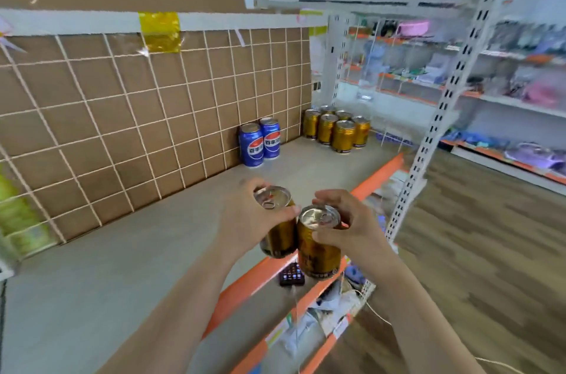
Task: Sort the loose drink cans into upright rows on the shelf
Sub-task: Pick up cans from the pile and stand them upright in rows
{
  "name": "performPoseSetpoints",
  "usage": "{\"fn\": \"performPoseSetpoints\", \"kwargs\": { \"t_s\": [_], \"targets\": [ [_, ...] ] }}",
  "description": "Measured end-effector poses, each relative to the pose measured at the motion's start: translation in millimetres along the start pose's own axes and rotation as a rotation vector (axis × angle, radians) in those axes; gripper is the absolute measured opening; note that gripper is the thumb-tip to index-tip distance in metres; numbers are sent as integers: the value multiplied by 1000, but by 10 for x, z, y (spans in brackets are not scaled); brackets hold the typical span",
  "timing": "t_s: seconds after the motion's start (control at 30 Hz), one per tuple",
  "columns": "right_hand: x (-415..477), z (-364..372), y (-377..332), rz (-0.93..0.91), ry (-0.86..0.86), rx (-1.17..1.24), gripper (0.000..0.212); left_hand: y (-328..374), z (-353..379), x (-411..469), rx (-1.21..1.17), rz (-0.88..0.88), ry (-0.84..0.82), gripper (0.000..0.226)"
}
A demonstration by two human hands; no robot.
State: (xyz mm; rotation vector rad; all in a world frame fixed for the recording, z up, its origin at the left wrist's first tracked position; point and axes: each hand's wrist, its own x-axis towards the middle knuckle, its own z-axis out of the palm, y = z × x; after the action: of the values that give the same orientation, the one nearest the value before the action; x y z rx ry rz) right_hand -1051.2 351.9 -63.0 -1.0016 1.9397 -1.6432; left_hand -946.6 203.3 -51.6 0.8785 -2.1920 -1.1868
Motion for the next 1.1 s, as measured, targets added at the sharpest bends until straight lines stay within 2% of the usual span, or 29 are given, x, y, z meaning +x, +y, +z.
{"fn": "performPoseSetpoints", "kwargs": {
  "t_s": [0.17, 0.37, 0.5, 0.6, 0.8, 1.0, 1.1],
  "targets": [
    [443, -531, 260, 24, 82, -10, 54, 335, 529, 570, 54, 87, -53, 55],
    [1186, -1099, 423, 32, 85, -65, 54, 510, 1005, 1387, 139, 99, -102, 65],
    [1703, -1396, 478, 36, 108, -90, 52, 624, 1255, 1901, 199, 169, -138, 55],
    [2003, -1616, 566, 38, 109, -115, 51, 685, 1448, 2189, 282, 233, -138, 65],
    [2496, -2057, 791, 76, 63, -175, 51, 768, 1829, 2626, 300, 203, -185, 53],
    [3069, -2432, 1056, 83, -46, -260, 51, 846, 2253, 2932, 304, 159, -171, 64],
    [3322, -2601, 1175, 82, -127, -299, 50, 879, 2457, 3060, 327, 123, -117, 59]
  ]
}}
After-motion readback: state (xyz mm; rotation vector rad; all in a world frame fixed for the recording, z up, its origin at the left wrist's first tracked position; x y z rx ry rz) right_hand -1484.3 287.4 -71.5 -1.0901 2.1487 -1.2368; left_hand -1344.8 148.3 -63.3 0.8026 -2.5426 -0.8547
